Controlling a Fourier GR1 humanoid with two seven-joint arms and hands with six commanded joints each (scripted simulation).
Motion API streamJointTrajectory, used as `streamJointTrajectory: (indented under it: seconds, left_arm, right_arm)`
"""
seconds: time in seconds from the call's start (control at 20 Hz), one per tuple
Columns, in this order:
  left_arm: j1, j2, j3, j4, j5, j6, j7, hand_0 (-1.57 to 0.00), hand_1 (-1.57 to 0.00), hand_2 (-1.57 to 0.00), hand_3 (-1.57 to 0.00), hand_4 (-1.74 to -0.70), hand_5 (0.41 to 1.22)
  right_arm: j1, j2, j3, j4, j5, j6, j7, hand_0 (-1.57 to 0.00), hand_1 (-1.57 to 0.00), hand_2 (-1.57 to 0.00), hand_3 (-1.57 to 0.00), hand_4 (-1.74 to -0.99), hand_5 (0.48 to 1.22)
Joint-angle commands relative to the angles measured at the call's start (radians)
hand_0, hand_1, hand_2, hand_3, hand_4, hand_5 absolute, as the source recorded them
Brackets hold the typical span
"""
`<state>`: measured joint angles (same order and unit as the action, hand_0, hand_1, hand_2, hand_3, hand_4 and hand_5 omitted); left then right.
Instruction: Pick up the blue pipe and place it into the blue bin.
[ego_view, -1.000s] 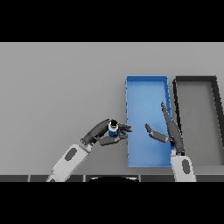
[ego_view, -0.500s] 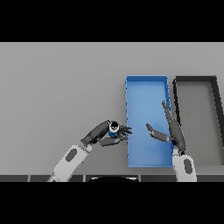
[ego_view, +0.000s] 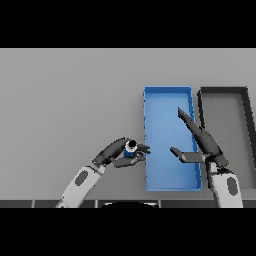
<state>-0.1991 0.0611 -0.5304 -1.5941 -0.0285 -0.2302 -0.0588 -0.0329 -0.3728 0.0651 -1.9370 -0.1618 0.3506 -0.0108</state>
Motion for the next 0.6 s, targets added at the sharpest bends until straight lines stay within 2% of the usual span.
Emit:
streamJointTrajectory:
  seconds: [0.0, 0.1, 0.3, 0.4, 0.5, 0.55]
  left_arm:
    - [0.003, -0.006, -0.002, -0.005, -0.003, -0.002, -0.003, -1.57, -1.57, -1.57, -1.57, -1.47, 1.221]
    - [0.008, -0.011, 0.006, -0.016, -0.004, -0.007, 0.007, -1.57, -1.57, -1.57, -1.57, -1.47, 1.221]
    - [0.004, -0.019, 0.013, -0.021, -0.029, -0.024, 0.009, -1.57, -1.57, -1.57, -1.57, -1.47, 1.221]
    - [0.01, -0.024, 0.018, -0.022, -0.039, -0.029, 0.012, -1.57, -1.57, -1.57, -1.57, -1.47, 1.221]
    - [0.01, -0.027, 0.027, -0.009, -0.046, -0.041, 0.018, -1.57, -1.57, -1.57, -1.57, -1.47, 1.221]
    - [0.011, -0.036, 0.025, -0.009, -0.049, -0.046, 0.021, -1.57, -1.57, -1.57, -1.57, -1.47, 1.221]
  right_arm:
    - [-0.01, -0.019, 0.019, -0.034, -0.012, 0.022, 0.03, 0.0, 0.0, -0.01, 0.0, -1.185, 0.554]
    - [-0.05, -0.046, 0.061, -0.089, -0.014, 0.048, 0.071, 0.0, 0.0, 0.0, 0.0, -1.205, 0.539]
    - [-0.134, -0.062, 0.128, -0.109, -0.05, 0.1, 0.153, 0.0, 0.0, 0.0, 0.0, -1.256, 0.523]
    - [-0.163, -0.062, 0.156, -0.125, -0.075, 0.109, 0.203, 0.0, 0.0, 0.0, 0.0, -1.242, 0.524]
    - [-0.199, -0.039, 0.192, -0.11, -0.111, 0.116, 0.263, 0.0, 0.0, 0.0, 0.0, -1.232, 0.525]
    - [-0.216, -0.036, 0.202, -0.1, -0.12, 0.129, 0.275, 0.0, 0.0, 0.0, 0.0, -1.227, 0.528]
